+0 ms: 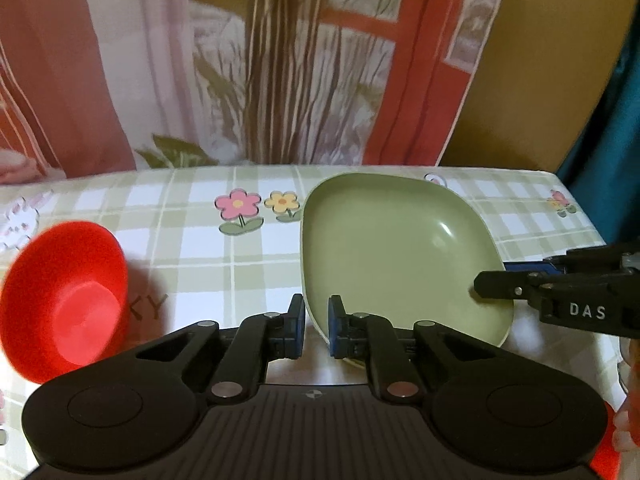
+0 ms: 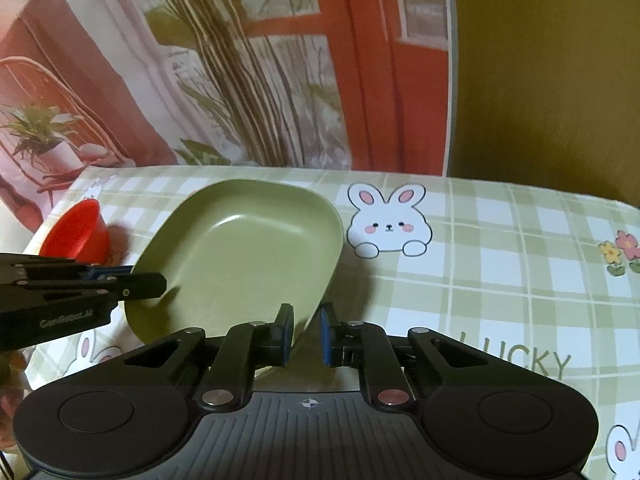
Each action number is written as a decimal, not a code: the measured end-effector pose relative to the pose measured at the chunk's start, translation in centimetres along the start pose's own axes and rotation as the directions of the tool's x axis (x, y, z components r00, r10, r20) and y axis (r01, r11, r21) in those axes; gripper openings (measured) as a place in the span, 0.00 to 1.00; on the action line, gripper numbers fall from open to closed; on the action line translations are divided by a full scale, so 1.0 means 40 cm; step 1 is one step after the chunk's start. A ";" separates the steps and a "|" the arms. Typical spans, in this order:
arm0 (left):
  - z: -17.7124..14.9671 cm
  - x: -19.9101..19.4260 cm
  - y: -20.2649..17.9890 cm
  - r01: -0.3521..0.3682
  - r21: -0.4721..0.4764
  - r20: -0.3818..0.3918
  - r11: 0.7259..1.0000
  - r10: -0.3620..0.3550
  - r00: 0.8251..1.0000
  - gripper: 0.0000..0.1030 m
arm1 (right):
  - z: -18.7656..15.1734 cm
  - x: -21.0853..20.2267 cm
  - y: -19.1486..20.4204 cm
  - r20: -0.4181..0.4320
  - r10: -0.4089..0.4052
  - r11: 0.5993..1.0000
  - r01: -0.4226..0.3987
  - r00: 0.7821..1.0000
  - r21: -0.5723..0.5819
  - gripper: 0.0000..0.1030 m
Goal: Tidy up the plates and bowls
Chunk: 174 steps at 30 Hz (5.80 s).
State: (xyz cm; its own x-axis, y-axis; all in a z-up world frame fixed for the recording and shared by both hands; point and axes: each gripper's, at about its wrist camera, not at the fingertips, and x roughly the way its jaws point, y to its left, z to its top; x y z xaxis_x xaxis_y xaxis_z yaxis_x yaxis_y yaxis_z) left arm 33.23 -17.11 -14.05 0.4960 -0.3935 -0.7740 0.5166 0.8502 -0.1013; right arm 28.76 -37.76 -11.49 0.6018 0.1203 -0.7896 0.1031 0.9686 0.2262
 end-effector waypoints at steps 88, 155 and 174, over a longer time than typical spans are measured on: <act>-0.405 -0.424 0.043 -0.036 -0.103 0.021 0.994 0.038 0.999 0.14 | -0.424 -0.258 0.276 0.061 0.075 0.993 -0.080 0.995 0.083 0.15; -0.409 -0.436 0.053 -0.026 -0.175 0.056 0.984 0.036 0.998 0.32 | -0.425 -0.294 0.249 0.148 0.025 0.996 -0.037 0.989 0.079 0.22; -0.301 -0.403 -0.112 0.088 -0.009 0.119 0.996 -0.086 0.989 0.32 | -0.411 -0.365 0.080 0.275 -0.130 0.987 0.097 0.953 0.131 0.22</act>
State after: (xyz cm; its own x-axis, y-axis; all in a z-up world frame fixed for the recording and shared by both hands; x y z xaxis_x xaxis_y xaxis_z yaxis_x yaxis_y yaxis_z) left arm 14.52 -10.39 -8.65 0.5293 -0.5039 -0.6826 0.5518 0.8156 -0.1742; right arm 7.28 -32.85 -8.63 0.7775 -0.0708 -0.6249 0.2634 0.9390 0.2213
